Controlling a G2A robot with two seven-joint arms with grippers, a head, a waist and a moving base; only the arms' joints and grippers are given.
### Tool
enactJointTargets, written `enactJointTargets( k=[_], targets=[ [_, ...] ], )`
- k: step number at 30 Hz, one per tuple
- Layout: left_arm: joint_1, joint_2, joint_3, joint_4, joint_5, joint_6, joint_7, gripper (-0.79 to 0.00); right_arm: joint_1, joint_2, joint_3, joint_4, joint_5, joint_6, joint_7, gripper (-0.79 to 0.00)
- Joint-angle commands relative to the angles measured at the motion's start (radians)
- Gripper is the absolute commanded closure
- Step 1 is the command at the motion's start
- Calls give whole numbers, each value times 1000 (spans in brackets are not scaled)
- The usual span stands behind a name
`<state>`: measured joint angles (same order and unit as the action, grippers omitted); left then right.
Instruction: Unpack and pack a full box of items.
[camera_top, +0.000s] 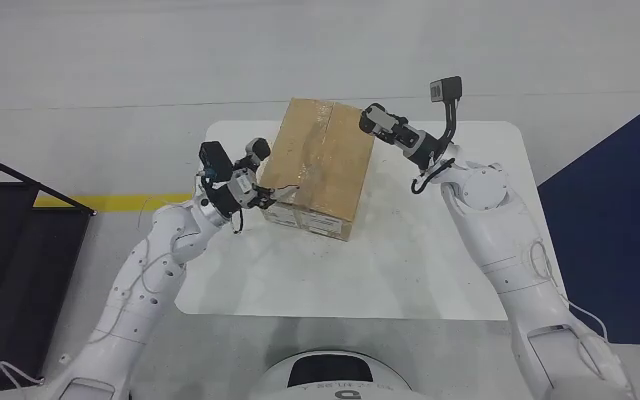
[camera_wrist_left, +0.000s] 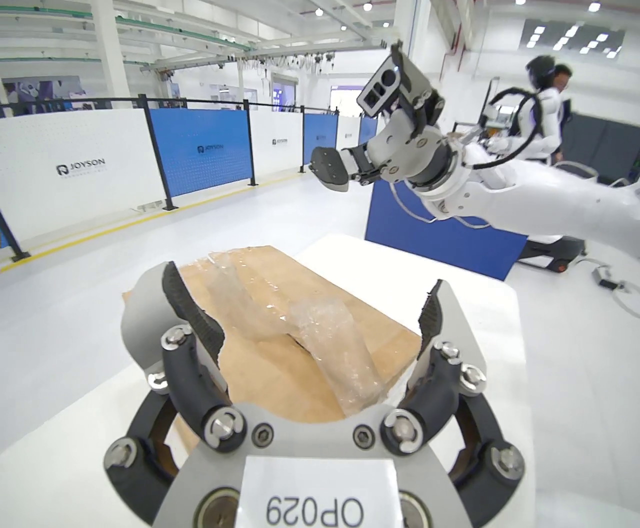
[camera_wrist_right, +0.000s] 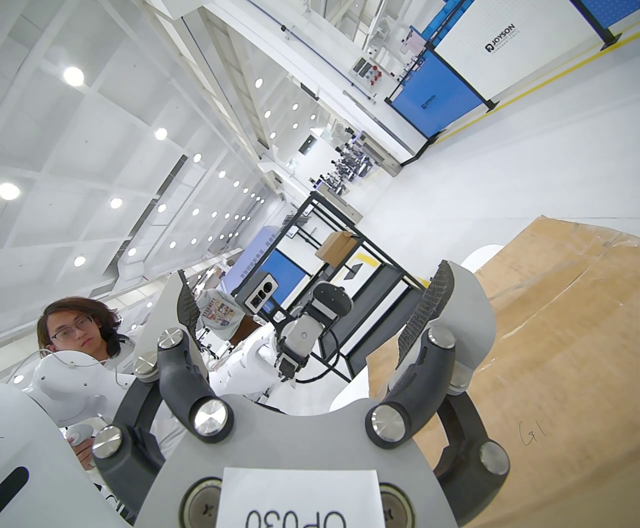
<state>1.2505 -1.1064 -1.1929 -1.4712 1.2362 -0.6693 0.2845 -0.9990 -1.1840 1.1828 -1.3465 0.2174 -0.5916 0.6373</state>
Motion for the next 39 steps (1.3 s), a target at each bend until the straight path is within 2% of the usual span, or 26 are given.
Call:
enactJointTargets(
  k=[1,10,16,24,39],
  targets=[
    [-3,-2,14,4,133,22,6,-785,0,0,0,0,0,0,0,-785],
    [-50,-19,104,63,202,40,-28,-785,0,0,0,0,0,0,0,-785],
    [-70,-22,105,95,202,47,-24,-785,0,0,0,0,0,0,0,-785],
    [-87,-21,97,89,213,51,-35,-785,0,0,0,0,0,0,0,-785],
    [-123,-27,124,136,259,55,-73,-785,0,0,0,0,0,0,0,-785]
  ],
)
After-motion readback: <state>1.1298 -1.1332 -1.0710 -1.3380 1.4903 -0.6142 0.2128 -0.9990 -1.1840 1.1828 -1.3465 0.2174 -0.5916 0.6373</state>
